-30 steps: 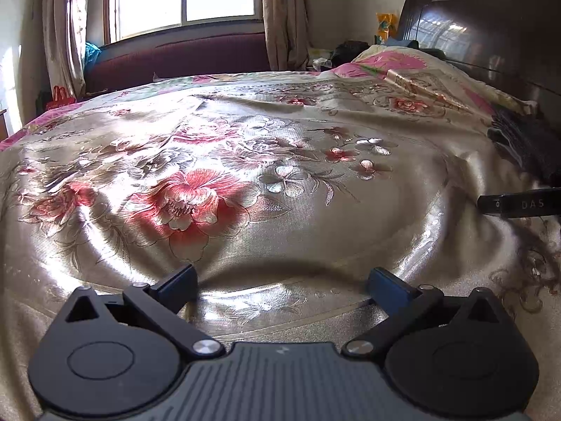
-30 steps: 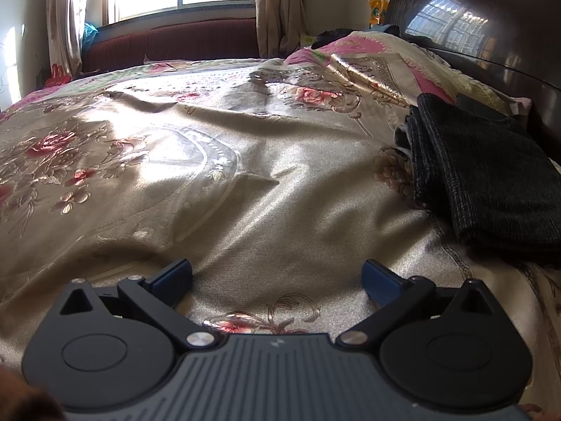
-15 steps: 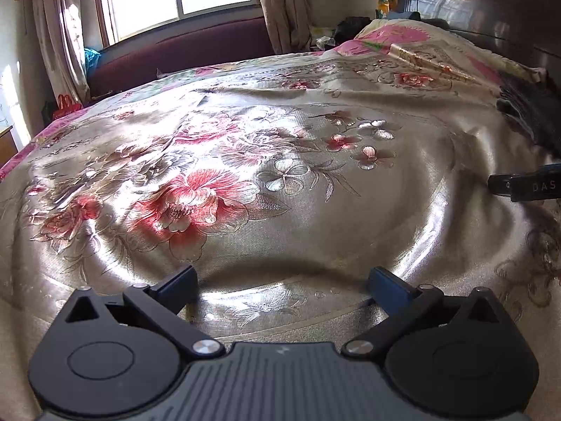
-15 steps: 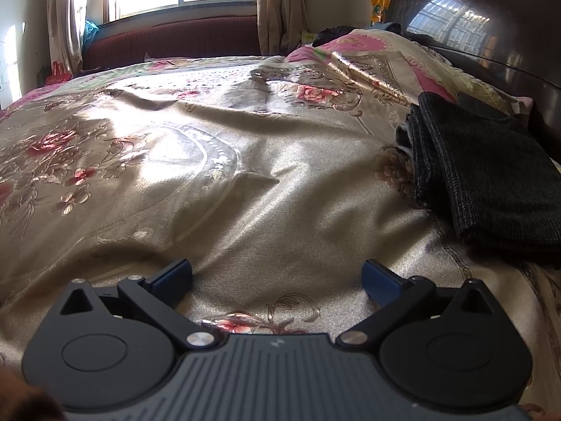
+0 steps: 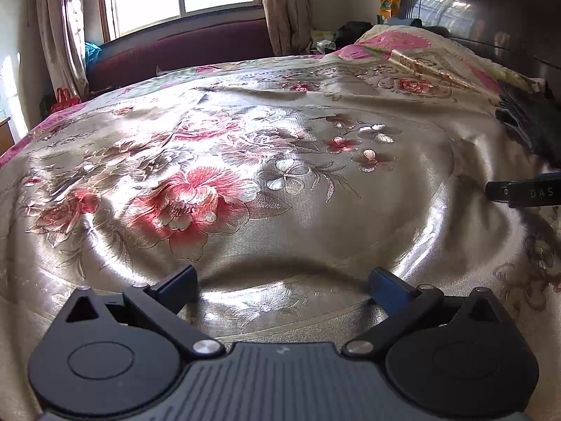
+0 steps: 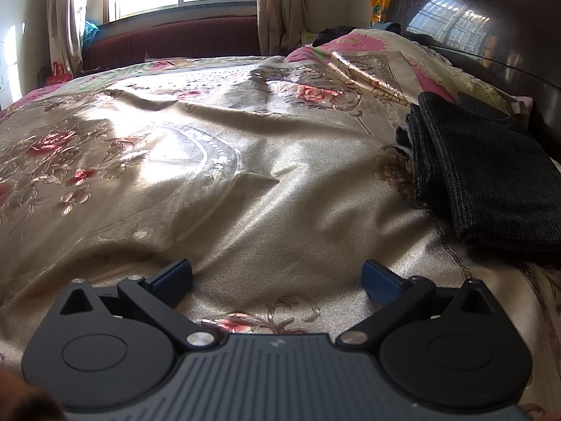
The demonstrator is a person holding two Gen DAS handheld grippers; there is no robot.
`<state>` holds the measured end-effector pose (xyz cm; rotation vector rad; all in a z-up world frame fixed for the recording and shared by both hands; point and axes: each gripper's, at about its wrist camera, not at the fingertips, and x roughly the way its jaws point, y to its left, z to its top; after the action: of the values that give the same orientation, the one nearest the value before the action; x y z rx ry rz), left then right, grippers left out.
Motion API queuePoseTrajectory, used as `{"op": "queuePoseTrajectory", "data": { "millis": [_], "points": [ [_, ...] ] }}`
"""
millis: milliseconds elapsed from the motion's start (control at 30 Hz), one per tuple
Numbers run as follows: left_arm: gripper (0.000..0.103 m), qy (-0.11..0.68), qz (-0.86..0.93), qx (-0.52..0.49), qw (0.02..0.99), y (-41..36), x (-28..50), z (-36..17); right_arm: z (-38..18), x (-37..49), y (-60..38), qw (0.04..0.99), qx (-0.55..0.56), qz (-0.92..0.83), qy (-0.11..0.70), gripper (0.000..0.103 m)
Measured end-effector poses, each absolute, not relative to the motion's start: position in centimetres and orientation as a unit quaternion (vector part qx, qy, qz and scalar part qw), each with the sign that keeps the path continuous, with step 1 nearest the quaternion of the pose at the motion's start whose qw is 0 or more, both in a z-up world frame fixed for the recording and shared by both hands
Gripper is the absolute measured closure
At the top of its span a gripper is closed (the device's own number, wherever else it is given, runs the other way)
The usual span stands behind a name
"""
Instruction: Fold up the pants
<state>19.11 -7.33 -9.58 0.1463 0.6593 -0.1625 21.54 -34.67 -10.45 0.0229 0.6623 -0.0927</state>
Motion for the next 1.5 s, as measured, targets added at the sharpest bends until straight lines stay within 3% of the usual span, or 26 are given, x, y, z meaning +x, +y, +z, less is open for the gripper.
{"op": "queuePoseTrajectory", "data": {
  "millis": [1500],
  "points": [
    [0.000,0.319,-0.063,0.108,0.940,-8.3,19.0,-9.7,-10.4,21.5,-34.7,0.945,0.013,-0.044,0.323,0.001]
  ]
}}
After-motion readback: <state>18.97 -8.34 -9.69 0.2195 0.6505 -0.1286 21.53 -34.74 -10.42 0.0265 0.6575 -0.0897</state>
